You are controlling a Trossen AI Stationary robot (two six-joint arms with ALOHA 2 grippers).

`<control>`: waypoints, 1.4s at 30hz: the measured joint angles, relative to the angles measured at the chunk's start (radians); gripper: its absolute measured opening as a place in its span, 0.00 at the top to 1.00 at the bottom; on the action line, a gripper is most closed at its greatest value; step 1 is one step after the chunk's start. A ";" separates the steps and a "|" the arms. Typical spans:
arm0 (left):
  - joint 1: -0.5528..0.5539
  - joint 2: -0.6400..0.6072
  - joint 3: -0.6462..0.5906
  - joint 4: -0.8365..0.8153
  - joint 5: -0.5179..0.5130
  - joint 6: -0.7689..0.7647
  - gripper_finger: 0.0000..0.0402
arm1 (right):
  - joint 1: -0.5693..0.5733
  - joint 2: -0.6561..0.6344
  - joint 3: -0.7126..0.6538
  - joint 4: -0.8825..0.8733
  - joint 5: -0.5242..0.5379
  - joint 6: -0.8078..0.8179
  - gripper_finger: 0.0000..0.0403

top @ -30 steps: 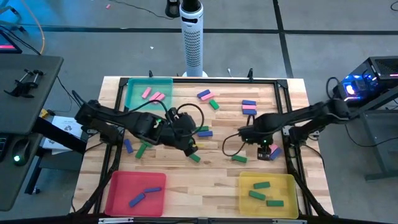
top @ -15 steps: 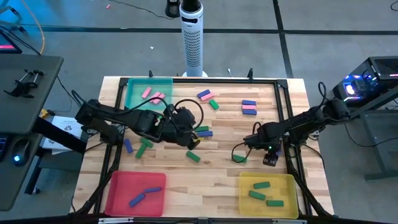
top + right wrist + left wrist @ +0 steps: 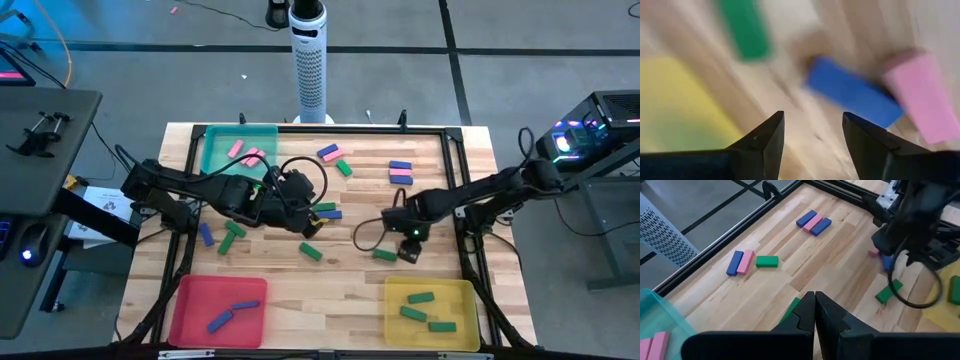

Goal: Sort blocks
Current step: Put the blue block into the red bin

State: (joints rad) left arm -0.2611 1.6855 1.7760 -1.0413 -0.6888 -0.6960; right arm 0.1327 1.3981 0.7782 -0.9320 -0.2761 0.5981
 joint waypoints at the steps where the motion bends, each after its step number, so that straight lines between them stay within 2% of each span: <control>1: 0.000 0.000 0.000 0.000 0.000 0.000 1.00 | -0.002 -0.006 0.024 0.000 -0.002 -0.036 0.55; 4: 0.000 0.000 0.000 0.000 0.000 0.000 1.00 | 0.003 -0.021 0.057 0.001 0.022 -0.194 0.55; 7: 0.000 0.000 0.000 0.000 0.000 0.000 1.00 | 0.024 -0.024 0.048 0.008 0.097 -0.395 0.55; 11: -0.001 0.000 0.000 0.000 0.000 -0.001 1.00 | 0.043 -0.024 -0.025 0.124 0.155 -0.696 0.55; 15: -0.001 0.000 0.000 0.000 0.004 -0.011 1.00 | 0.047 -0.018 -0.082 0.245 0.188 -0.840 0.55; 21: -0.001 0.000 0.000 0.000 0.005 -0.028 1.00 | 0.048 0.031 -0.150 0.279 0.204 -0.833 0.57; 24: -0.001 0.000 0.000 0.000 0.004 -0.035 1.00 | 0.052 0.042 -0.162 0.302 0.220 -0.776 0.67; 28: -0.001 0.000 0.000 0.000 0.024 -0.110 1.00 | 0.052 0.045 -0.137 0.309 0.273 -0.664 0.86; 31: -0.012 0.000 -0.012 0.006 0.065 -0.134 1.00 | 0.051 0.038 -0.090 0.351 0.340 -0.563 0.88; 34: -0.044 -0.004 -0.046 0.010 0.051 -0.144 0.98 | 0.050 -0.043 -0.037 0.406 0.375 -0.450 0.88; 38: -0.062 -0.019 -0.093 0.093 0.051 -0.156 0.88 | 0.045 -0.209 -0.005 0.567 0.388 -0.367 0.88; 42: -0.060 -0.015 -0.115 0.264 0.064 -0.035 0.75 | 0.022 -0.377 -0.001 0.812 0.388 -0.337 0.88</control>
State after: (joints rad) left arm -0.3209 1.6710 1.6611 -0.7772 -0.6249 -0.7311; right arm 0.1548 1.0211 0.7773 -0.1205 0.1119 0.2615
